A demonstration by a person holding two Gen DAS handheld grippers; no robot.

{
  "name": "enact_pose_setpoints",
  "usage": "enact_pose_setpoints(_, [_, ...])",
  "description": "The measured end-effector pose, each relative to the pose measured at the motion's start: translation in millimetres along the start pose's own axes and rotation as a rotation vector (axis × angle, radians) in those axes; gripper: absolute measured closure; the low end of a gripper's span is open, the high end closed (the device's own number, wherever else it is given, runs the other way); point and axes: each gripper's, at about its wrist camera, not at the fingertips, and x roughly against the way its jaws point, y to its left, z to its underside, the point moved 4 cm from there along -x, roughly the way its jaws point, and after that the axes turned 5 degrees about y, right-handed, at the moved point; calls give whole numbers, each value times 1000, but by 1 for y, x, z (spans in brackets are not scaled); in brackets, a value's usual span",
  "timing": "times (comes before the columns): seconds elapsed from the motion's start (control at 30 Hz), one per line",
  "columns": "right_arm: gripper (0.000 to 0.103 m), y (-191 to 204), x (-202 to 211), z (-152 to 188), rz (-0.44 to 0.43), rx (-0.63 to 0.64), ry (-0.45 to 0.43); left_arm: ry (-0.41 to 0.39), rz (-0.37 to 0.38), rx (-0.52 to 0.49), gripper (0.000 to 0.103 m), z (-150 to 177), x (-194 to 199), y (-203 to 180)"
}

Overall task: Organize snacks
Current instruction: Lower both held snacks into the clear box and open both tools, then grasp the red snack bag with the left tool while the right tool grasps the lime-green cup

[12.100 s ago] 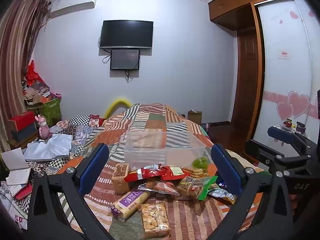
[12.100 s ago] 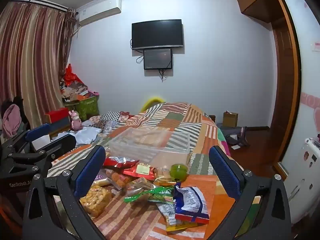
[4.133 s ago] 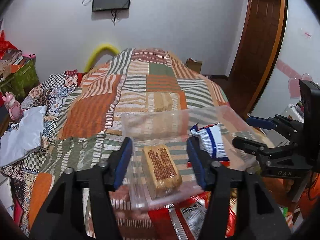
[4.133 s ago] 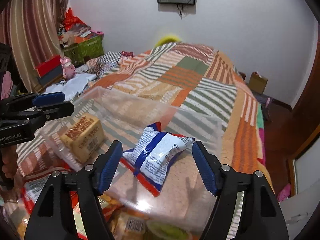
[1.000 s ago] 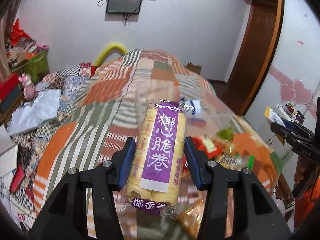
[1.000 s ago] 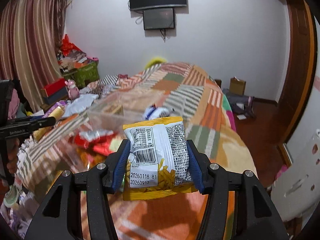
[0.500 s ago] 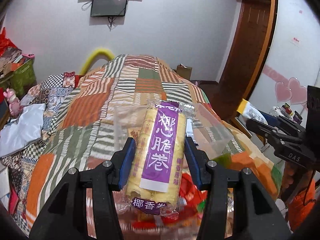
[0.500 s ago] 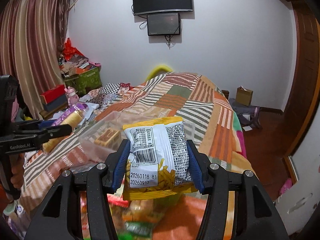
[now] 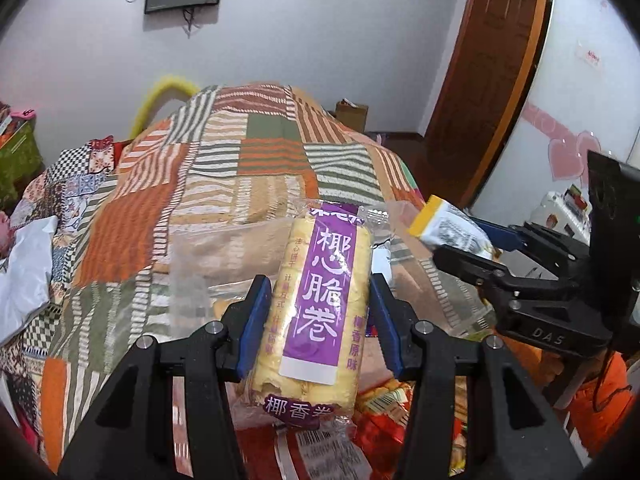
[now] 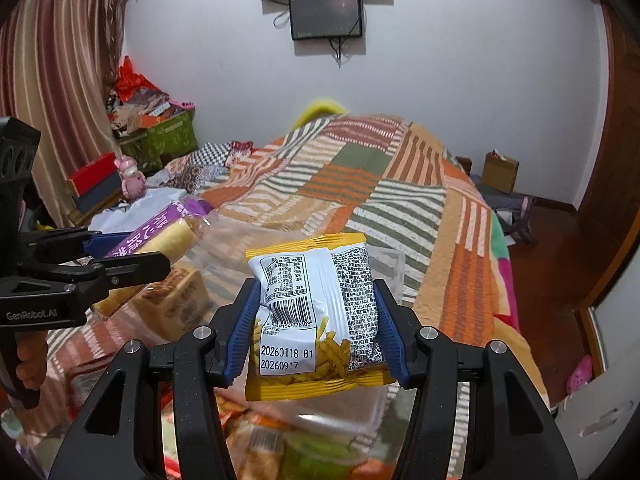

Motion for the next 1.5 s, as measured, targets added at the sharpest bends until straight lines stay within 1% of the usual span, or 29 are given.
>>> enact_pose_setpoints(0.2, [51,1,-21,3,-6,16,46,47,-6,-39,54,1,-26,-3])
enact_pose_setpoints(0.3, [51,2,-28,4,1,34,64,70,16,-33,54,-2,-32,-3])
enact_pose_setpoints(0.47, [50,5,-35,9,-8,40,103,133,25,-19,54,-2,-44,-2])
enact_pose_setpoints(0.53, [49,5,-37,10,-6,40,112,154,17,-19,54,0,-47,-2])
enact_pose_setpoints(0.6, [48,4,-39,9,2,44,113,148,16,-15,54,2,-47,-1])
enact_pose_setpoints(0.7, [48,3,-36,7,7,45,105,119,4,-29,54,1,-39,-3])
enact_pose_setpoints(0.73, [47,4,-34,6,8,46,101,115,-1,-33,53,0,-38,-3])
enact_pose_setpoints(0.8, [42,3,-31,4,8,43,92,110,1,-38,53,1,-32,-6])
enact_pose_setpoints(0.9, [41,4,-20,3,7,43,67,99,-13,-53,53,4,-22,-9])
enact_pose_setpoints(1.03, [41,4,-3,4,9,38,45,91,-40,-58,45,12,-8,-9])
enact_pose_setpoints(1.1, [41,2,5,8,20,35,38,91,-49,-53,44,17,0,-8])
enact_pose_setpoints(1.17, [41,1,12,12,28,32,35,96,-61,-44,38,23,6,-7])
enact_pose_setpoints(1.27, [41,-2,20,20,36,23,42,98,-82,-33,29,34,13,-5])
enact_pose_setpoints(1.37, [41,-6,25,31,47,9,54,102,-101,-31,23,47,18,-4])
enact_pose_setpoints(1.43, [41,-10,25,38,52,-3,69,104,-114,-28,21,57,20,-3])
enact_pose_setpoints(1.5, [41,-12,27,45,58,-10,78,95,-133,-51,18,65,24,-5])
